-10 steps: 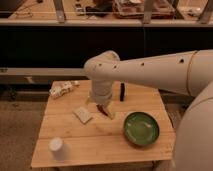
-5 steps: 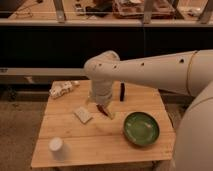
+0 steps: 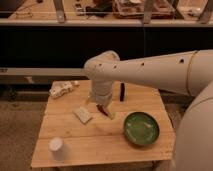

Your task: Place the ceramic cup over the eraser

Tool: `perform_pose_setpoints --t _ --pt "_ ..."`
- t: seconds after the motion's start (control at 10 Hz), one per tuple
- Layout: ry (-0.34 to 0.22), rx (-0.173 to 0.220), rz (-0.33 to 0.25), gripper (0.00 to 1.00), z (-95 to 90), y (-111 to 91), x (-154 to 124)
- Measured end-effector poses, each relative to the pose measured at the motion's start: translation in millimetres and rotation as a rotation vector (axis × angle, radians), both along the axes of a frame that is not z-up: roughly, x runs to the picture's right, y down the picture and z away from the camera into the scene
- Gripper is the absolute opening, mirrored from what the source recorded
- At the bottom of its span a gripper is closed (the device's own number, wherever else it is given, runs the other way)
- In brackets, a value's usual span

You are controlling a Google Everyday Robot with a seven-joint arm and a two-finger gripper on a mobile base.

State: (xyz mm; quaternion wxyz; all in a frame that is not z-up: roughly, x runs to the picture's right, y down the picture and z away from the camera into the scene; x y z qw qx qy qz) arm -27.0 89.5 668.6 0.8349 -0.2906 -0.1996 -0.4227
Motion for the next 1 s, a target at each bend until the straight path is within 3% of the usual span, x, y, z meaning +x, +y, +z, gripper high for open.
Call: perform_pose_setpoints --t 0.2,0.3,0.5,0.6,1.0 --pt "-0.021 -0.01 0.01 0.8 -3.5 4 -9" --pt "-0.083 -0.034 0.025 0.8 -12.5 13 -38" --pt "-0.196 -0.096 0.056 0.8 -31.2 39 -88" --pt "-0.226 -0.118 0.07 0.8 -35.2 50 -101" --pt "-0.324 -0.231 0.101 0.8 -30.6 110 -141"
